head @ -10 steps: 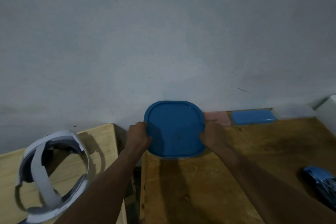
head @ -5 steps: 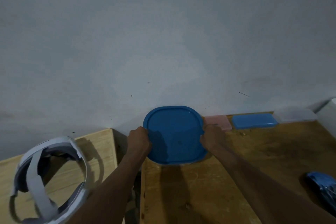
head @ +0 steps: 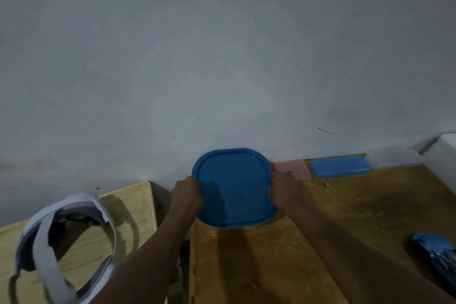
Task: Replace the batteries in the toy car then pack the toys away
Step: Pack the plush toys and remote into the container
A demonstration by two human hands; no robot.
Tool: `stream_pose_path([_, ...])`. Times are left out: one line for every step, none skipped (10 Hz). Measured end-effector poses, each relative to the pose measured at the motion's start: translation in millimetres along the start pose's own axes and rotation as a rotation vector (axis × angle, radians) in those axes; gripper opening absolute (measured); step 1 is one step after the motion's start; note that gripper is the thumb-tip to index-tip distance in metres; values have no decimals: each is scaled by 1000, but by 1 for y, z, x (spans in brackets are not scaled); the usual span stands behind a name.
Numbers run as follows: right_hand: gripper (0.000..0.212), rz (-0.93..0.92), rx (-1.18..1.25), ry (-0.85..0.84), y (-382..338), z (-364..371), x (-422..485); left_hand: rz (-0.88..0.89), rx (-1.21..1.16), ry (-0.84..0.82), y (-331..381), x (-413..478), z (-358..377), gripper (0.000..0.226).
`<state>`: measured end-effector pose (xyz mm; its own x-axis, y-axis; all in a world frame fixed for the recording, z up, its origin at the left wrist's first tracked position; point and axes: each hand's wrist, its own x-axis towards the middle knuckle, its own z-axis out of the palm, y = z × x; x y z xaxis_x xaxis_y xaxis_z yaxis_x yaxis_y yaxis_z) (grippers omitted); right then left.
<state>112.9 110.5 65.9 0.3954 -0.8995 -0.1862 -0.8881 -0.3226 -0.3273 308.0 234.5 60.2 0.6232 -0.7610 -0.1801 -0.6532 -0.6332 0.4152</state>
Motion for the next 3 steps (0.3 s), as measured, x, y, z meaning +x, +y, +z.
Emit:
stream_pose_path([18,-41,35,1,4,-1,-4,44,-22,11,-4,-6,-2,21])
stream_pose_path([18,-44,91,41,11,-2,-10,69,-75,65,-5,-17,-9,24])
stream_pose_path([20,-116,169,106,11,-15,-25,126,-134,132,-4,-36,-14,15])
